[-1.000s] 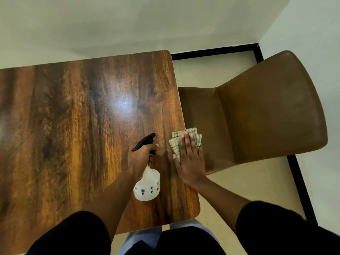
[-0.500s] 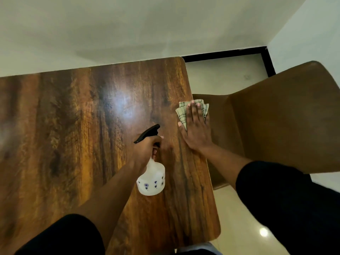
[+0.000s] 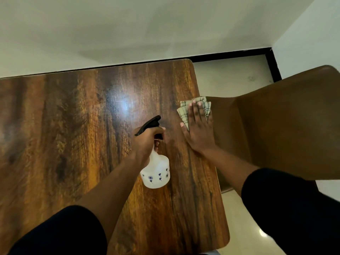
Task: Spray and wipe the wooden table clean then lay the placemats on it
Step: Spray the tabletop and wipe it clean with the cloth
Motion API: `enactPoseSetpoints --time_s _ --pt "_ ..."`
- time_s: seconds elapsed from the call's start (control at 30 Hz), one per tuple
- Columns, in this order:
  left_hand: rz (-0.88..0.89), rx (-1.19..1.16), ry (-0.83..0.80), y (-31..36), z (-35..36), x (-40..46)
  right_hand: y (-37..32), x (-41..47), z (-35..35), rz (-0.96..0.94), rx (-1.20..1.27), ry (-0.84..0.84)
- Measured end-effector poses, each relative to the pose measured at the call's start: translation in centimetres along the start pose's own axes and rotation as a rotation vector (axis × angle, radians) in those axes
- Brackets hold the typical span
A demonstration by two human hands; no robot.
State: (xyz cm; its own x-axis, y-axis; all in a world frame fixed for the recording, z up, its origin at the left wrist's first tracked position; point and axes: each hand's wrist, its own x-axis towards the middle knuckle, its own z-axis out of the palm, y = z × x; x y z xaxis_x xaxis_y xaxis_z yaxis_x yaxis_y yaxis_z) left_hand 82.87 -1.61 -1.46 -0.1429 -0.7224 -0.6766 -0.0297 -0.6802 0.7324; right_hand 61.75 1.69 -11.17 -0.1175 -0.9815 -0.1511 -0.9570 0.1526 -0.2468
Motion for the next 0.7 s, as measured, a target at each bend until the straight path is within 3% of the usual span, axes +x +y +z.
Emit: enactPoseSetpoints --time_s 0.13,0.3,0.7 --pt "-0.035 0.008 0.002 -0.2 0.5 -0.1 -0.6 -4.5 0.6 -0.034 0.0 -0.029" --pt "-0.035 0.055 -0.013 0.2 0.7 0.5 -0.6 -3.7 0.8 -0.028 0.008 -0.064" --pt "0.027 0.003 0.027 3.0 -0.1 2.9 -0.5 11.6 -1.3 -0.071 -0.022 -0.087"
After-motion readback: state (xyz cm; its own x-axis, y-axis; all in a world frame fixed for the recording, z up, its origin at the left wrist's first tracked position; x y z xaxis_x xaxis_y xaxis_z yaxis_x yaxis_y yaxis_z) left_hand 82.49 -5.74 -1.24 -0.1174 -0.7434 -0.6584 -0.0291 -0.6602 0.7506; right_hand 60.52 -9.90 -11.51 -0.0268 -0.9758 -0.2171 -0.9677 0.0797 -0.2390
